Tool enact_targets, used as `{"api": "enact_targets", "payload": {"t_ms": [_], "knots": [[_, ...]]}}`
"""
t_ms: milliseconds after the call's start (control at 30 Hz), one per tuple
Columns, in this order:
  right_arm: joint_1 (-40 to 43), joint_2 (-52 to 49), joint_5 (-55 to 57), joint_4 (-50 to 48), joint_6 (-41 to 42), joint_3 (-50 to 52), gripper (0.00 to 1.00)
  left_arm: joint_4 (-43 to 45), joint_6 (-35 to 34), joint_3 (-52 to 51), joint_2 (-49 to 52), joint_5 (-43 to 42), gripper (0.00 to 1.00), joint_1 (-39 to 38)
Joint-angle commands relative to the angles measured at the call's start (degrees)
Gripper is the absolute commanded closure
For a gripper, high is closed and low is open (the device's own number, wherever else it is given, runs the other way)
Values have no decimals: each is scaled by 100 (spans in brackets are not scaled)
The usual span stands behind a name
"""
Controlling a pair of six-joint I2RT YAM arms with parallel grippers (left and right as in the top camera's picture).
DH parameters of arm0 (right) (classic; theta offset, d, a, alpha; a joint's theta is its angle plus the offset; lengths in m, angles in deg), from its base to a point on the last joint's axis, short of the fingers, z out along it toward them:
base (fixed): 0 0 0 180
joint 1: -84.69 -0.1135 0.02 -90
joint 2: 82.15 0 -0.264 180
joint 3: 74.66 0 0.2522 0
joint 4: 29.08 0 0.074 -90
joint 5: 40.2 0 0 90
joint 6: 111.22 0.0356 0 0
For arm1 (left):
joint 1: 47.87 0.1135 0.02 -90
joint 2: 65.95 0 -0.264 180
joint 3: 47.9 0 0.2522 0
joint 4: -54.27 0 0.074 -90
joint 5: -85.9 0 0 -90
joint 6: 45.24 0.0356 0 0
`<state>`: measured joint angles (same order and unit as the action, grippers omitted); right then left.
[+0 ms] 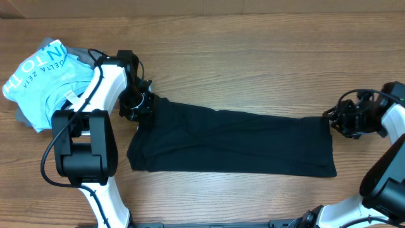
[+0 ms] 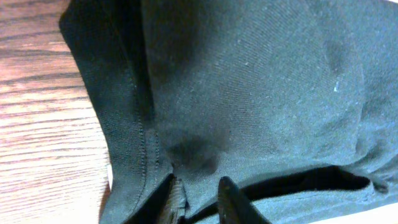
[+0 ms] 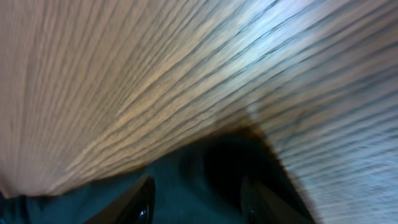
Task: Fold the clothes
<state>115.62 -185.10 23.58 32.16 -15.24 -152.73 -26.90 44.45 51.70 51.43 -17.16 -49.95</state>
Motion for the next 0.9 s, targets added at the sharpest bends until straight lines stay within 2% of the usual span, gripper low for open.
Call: {"api": "enact_targets", "payload": {"t_ms": [0,100,300,433,667,767,800,867], "knots": [[-118,20,52,-140,4,136,54,17,-13,-24,-122,-11,85,24],[-146,20,166,-181,7,136,67,22,-13,-24,-122,-11,95,24],[-59,20,485,-20,306,136,96,24,-13,-24,-122,-11,96,24],[72,20,802,205,625,131,96,20,-13,-24,-122,-9,96,24],[173,20,660,74,765,42,96,55,-11,-20,-122,-13,96,24],[162,20,560,31,756,42,96,31,11,98,-125,-11,87,42],[162,20,557,15,758,42,96,-13,11,170,-127,-9,79,61],[162,20,555,15,758,42,96,-101,9,350,-127,-11,69,114]]}}
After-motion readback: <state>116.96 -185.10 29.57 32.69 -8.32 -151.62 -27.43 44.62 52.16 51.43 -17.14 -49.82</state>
